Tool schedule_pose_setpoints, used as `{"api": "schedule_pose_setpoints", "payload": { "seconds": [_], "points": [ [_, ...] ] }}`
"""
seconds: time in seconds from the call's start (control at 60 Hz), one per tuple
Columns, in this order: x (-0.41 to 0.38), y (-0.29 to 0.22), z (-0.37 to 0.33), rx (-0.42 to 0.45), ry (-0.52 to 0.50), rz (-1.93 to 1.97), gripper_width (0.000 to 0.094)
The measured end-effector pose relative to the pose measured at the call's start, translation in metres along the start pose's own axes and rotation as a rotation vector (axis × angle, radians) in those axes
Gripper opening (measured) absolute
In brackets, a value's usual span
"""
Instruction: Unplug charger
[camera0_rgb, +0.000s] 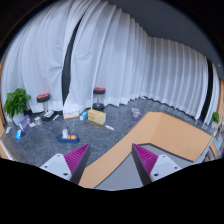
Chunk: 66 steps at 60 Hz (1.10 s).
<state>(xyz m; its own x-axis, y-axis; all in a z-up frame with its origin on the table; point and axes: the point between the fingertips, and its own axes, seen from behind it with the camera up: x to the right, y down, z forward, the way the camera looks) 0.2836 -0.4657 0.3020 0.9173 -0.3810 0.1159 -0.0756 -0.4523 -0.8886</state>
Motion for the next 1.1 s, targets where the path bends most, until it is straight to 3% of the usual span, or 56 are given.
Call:
{"api": "schedule_pose_setpoints", "payload": {
  "seconds": [0.2,0.383,0.667,0.883,1.1],
  "points": [
    [0.006,0.039,0.015,-0.041,0.022,0.004,0.085],
    [-0.001,0.106,0.037,-0.113,0.071,-0.001,0.0851],
    [-0.145,0.2,0.096,-0.215,-0.046,0.036,0.0851],
    [-0.268,0.153,0.179,-0.164,-0.149,0.035,0.085],
    [-0.33,0.083,0.291,-0.083,-0.199,-0.009,0.0851]
  ]
}}
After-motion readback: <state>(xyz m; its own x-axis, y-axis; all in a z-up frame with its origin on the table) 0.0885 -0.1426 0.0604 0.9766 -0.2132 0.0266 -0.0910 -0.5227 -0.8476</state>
